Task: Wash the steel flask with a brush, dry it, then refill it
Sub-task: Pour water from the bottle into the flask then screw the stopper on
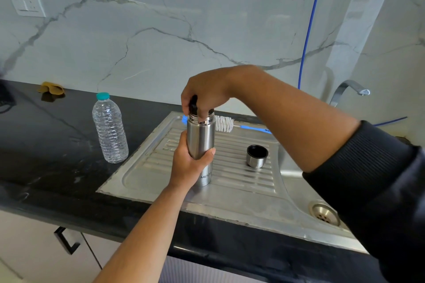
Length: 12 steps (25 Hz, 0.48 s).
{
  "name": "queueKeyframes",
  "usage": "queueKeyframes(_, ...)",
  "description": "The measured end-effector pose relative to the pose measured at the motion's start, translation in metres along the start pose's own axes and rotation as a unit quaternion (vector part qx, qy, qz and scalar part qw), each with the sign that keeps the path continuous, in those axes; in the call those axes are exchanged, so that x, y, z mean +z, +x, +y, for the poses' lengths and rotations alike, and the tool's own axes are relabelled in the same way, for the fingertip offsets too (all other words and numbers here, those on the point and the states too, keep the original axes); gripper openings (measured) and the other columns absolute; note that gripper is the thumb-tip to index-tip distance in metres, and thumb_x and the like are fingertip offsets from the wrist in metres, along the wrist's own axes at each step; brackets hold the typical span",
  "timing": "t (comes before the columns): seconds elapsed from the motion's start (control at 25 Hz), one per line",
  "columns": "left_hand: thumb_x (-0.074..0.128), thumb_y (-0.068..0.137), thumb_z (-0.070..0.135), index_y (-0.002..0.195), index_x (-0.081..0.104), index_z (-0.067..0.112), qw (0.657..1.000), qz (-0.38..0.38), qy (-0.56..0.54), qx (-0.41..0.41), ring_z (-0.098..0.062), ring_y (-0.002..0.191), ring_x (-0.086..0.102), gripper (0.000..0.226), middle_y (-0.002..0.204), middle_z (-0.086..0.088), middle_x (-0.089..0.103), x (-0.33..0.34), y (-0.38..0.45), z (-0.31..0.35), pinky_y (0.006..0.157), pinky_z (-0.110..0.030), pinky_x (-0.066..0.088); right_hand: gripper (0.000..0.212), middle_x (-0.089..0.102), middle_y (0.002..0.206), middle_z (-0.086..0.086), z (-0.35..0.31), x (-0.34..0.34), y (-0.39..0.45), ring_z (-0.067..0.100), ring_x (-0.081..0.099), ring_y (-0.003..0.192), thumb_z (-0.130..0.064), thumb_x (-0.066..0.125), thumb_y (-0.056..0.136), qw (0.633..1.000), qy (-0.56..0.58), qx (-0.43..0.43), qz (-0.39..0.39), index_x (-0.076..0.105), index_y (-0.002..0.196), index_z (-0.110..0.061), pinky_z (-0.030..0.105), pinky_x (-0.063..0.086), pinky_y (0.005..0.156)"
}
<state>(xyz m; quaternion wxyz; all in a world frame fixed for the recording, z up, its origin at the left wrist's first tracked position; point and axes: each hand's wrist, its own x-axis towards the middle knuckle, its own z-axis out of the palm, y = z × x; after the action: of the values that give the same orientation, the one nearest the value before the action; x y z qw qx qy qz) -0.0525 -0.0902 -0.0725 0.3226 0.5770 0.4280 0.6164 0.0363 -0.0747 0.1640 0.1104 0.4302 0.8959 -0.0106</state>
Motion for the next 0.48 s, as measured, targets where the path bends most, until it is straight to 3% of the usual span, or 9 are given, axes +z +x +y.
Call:
queueKeyframes(0.12, 0.084, 0.082, 0.021, 0.12, 0.053, 0.039, 1.0, 0.0, 0.002, -0.004, -0.008, 0.088, 0.069, 0.052, 0.101, 0.003, 0.068, 0.001, 0.001, -0.001, 0.069, -0.02, 0.058, 0.028, 0.07, 0.098, 0.004, -0.001, 0.009, 0.007, 0.017, 0.07, 0.07, -0.041, 0.073, 0.091, 0.998, -0.011, 0.054, 0.039, 0.068, 0.102, -0.015, 0.027, 0.054, 0.064)
queueKeyframes(0.24, 0.081, 0.077, 0.029, 0.125, 0.053, 0.031, 1.0, -0.004, -0.005, -0.006, -0.009, 0.088, 0.07, 0.055, 0.101, 0.002, 0.069, 0.002, 0.0, 0.0, 0.068, -0.018, 0.057, 0.042, 0.064, 0.079, 0.003, -0.001, 0.016, 0.013, 0.015, 0.064, 0.056, -0.053, 0.07, 0.09, 0.992, -0.048, 0.086, 0.077, 0.055, 0.077, -0.016, 0.028, 0.047, 0.056)
queueKeyframes(0.36, 0.083, 0.082, 0.021, 0.126, 0.052, 0.033, 1.0, -0.01, -0.012, -0.001, -0.008, 0.089, 0.07, 0.055, 0.103, 0.001, 0.068, 0.002, -0.001, 0.001, 0.069, -0.018, 0.057, 0.04, 0.071, 0.097, 0.003, 0.004, 0.011, 0.014, 0.02, 0.073, 0.074, -0.05, 0.081, 0.081, 0.997, 0.001, 0.058, 0.041, 0.068, 0.096, -0.016, 0.029, 0.057, 0.065)
queueKeyframes(0.48, 0.083, 0.085, 0.014, 0.123, 0.051, 0.037, 1.0, -0.01, -0.012, -0.003, -0.007, 0.088, 0.07, 0.055, 0.102, 0.003, 0.068, 0.002, -0.001, 0.001, 0.068, -0.018, 0.057, 0.041, 0.07, 0.111, -0.003, 0.003, 0.001, 0.004, 0.02, 0.069, 0.099, -0.039, 0.086, 0.078, 1.0, 0.013, 0.015, 0.007, 0.072, 0.113, -0.024, 0.029, 0.058, 0.08)
